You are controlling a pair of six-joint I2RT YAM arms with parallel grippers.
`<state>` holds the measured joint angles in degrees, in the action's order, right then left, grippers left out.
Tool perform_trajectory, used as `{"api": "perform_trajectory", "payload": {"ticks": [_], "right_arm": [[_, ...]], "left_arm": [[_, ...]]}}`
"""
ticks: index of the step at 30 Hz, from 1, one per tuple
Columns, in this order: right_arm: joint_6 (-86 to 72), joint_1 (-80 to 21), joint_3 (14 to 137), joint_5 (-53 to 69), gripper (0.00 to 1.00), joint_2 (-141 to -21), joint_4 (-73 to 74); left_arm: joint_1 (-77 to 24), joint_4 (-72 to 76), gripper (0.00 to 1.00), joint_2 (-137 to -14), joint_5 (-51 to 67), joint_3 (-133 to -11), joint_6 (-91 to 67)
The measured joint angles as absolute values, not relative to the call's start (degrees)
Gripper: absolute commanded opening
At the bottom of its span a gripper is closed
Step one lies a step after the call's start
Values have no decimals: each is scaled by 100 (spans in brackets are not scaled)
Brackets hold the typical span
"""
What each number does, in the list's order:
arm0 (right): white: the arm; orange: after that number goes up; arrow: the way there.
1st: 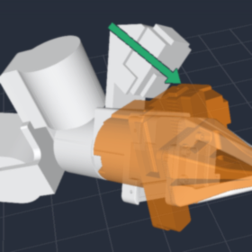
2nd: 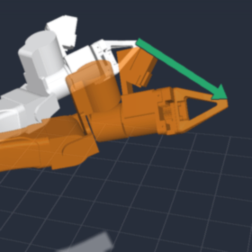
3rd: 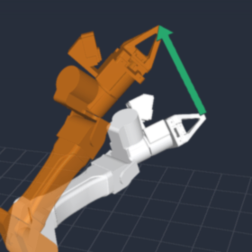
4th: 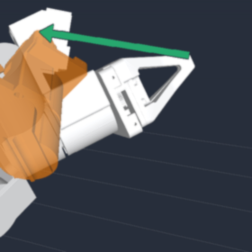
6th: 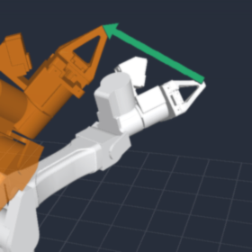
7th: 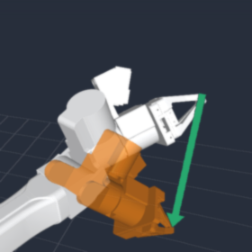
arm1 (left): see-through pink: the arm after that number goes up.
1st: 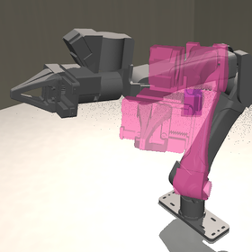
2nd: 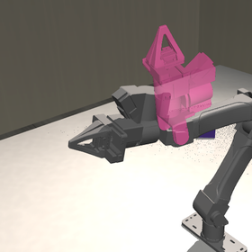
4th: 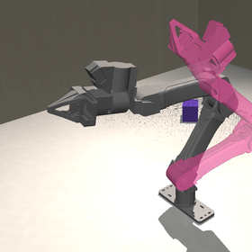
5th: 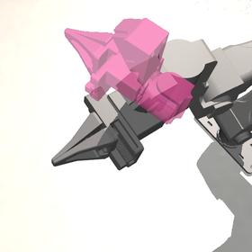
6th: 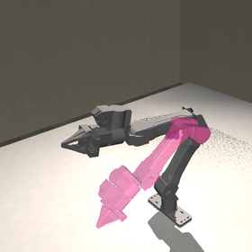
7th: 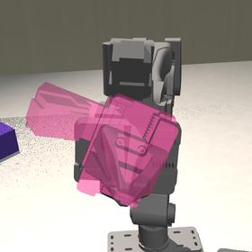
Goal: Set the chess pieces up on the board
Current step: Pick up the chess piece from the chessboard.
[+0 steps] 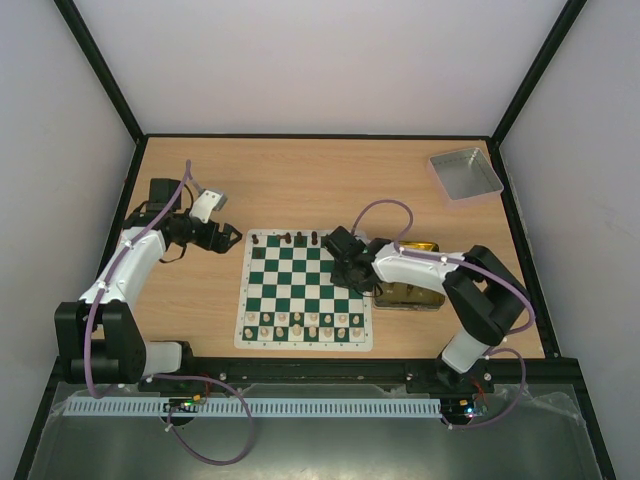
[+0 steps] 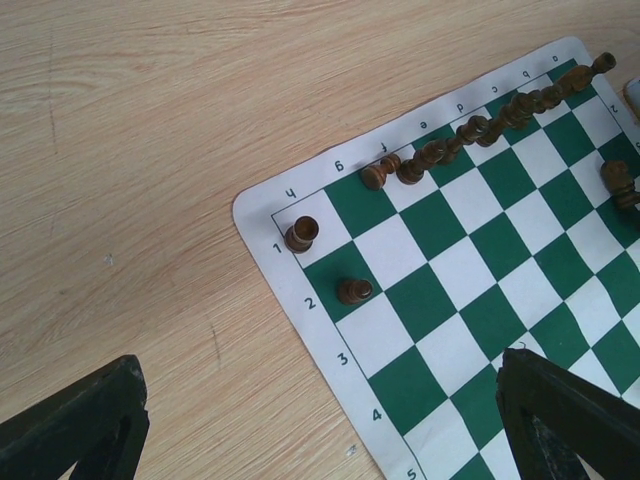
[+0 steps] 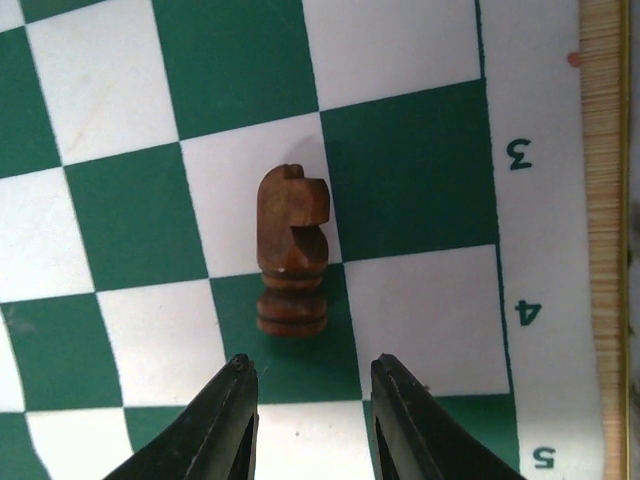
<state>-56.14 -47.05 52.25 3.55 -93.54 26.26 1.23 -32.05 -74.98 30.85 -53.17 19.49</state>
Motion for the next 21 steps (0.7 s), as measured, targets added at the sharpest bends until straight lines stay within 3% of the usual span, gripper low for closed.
{"api": "perform_trajectory", "payload": {"ticks": [21], "right_arm": [[-5614,-4646,5673,-23,23,-9765,2633]], "left_arm": [[123,-3203,95,-7498,3214,-5242,1951]]}}
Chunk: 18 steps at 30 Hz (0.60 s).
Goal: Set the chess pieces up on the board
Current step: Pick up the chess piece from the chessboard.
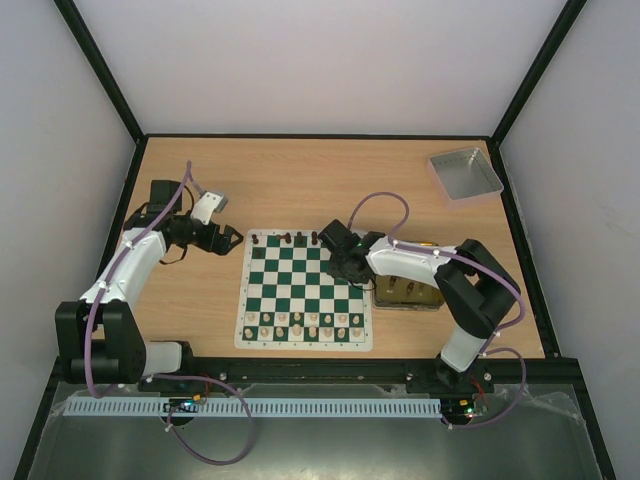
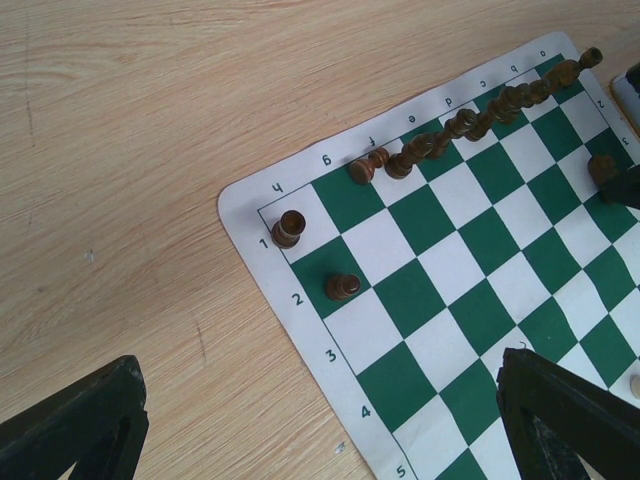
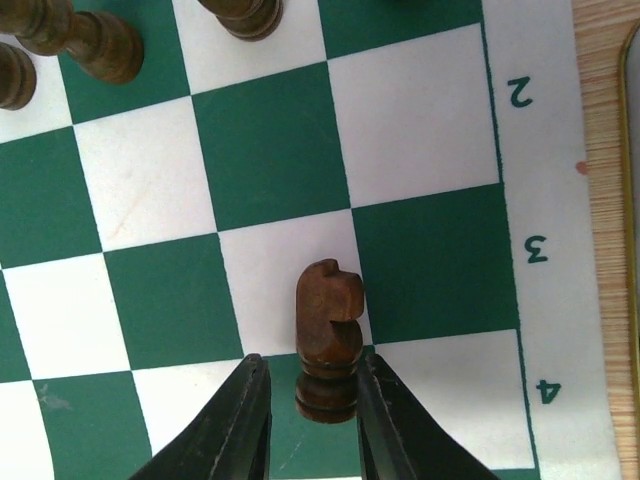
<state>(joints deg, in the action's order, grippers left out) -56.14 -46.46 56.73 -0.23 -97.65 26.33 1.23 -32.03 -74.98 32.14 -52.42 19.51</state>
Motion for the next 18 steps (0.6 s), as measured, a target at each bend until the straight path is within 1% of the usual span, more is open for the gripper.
{"api": "perform_trajectory", "payload": {"ticks": [15,18], "right_arm": [[-5607,-4639,5575,5,8,-9776,2574],[-5596,-4628,5575,3,7,-9776,2539]], "left_arm": [[123,-3203,95,-7498,3216,-5242,1953],[123,-3205,95,-7498,3214,-5242,1955]]}}
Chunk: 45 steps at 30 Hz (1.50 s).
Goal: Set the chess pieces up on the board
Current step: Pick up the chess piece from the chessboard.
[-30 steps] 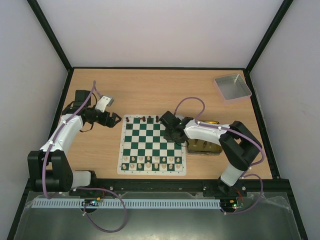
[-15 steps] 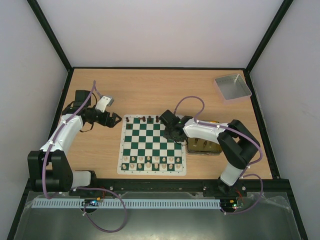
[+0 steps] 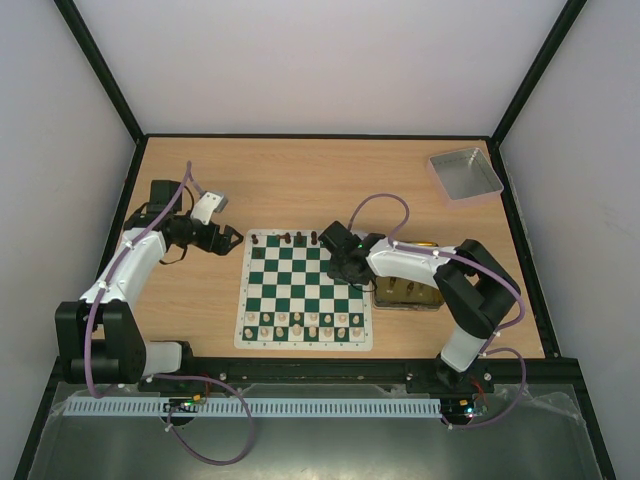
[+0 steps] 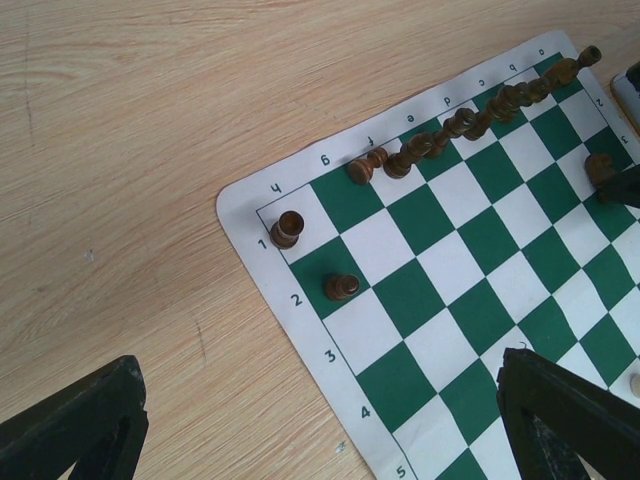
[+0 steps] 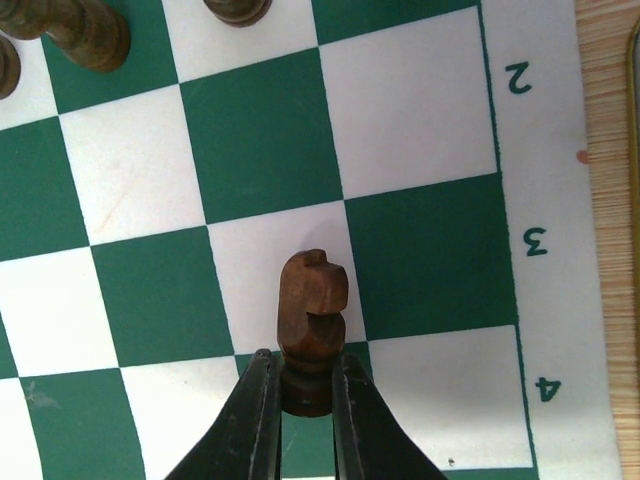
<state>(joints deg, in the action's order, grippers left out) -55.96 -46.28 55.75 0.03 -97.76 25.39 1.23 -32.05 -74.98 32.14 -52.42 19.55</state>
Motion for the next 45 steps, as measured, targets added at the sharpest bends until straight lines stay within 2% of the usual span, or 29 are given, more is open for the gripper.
{"api": "perform_trajectory", "payload": {"ticks": [7,10,15,36,45], "right_arm": [[-5601,-4617,5500,5,7,-9734,2434],[-5599,-4613,5465,16,20,-9706,2390],[-5570,-4604,5459,23,23,-9706,2412],[-5419,-4421,5870,-25,23,-9939,2630],[-5393,-4368,5867,3,17,-10075,2641]], "left_arm": [[123,-3280,95,-7496,3208,-5242,2018],[123,-3301,95,-7496,3208,-5245,2034],[123,-3339,95,-7496,3210,-5253,2036],[123,-3354,95,-7496,3212,-5253,2040],[123,-3352,95,-7496,3212,-5253,2043]]}}
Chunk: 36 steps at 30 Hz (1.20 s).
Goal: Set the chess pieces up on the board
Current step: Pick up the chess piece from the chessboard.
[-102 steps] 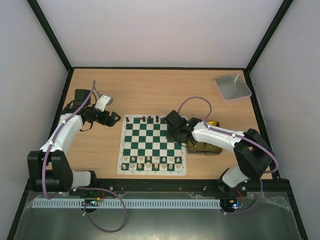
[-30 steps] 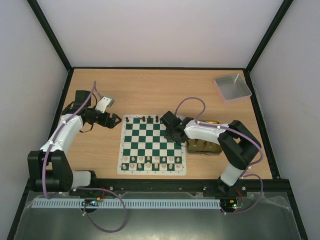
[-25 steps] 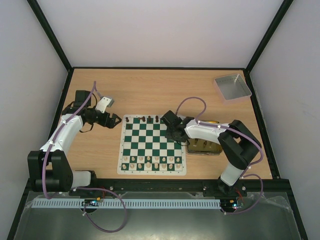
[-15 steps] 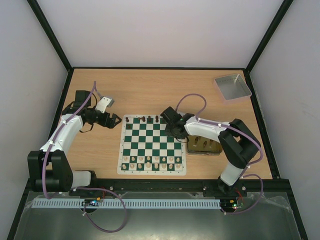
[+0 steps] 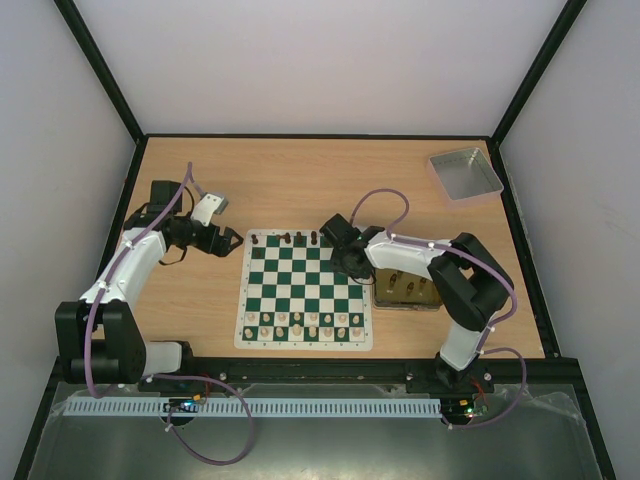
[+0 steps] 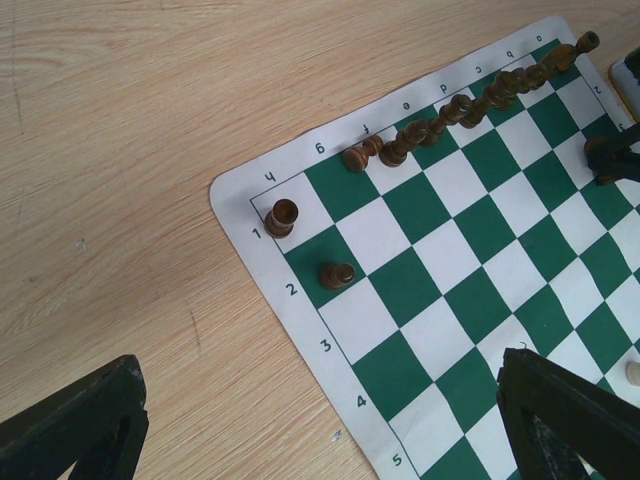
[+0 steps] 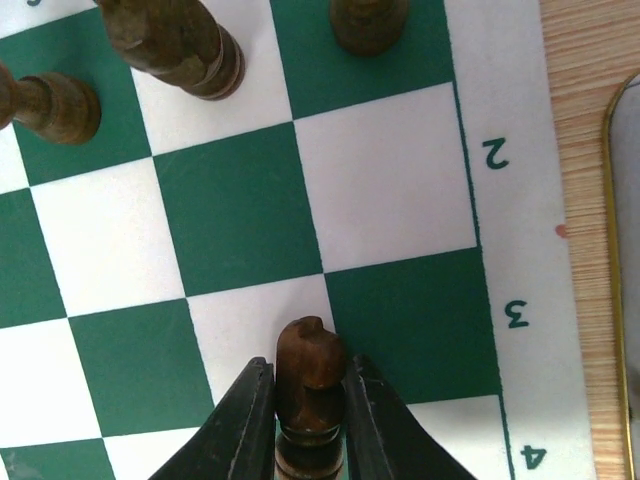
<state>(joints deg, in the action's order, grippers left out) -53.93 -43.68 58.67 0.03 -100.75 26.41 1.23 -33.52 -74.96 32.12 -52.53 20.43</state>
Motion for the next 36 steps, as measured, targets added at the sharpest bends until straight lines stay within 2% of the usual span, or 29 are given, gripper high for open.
{"api": "perform_trajectory", "payload": {"ticks": [3,8,14,23,28,36], "right_arm": [[-5393,-4344,5867,3,14,-10075,2639],[-5378,-4318,5867,5,3,-10075,2633],[-5402,-4313,5850,10,2,-9885,2630],[-5677,-4313,5162,360,2,-7518,2182],[-5953,-4313,4637,838,2,-6337,1376],[-6587,-4313,4130,1326,2,-6165,-10]], "left_arm": [[123,-3352,95,-7498,3214,-5253,2043],[123,-3354,95,-7496,3214,-5253,2043],[123,-3472,94,-7498,3214,-5308,2108],[49,-4394,92,-7507,3516,-6276,2491],[-314,-5308,91,-7811,4377,-7227,2910],[-694,-6711,82,-9067,6121,-8084,3760]]}}
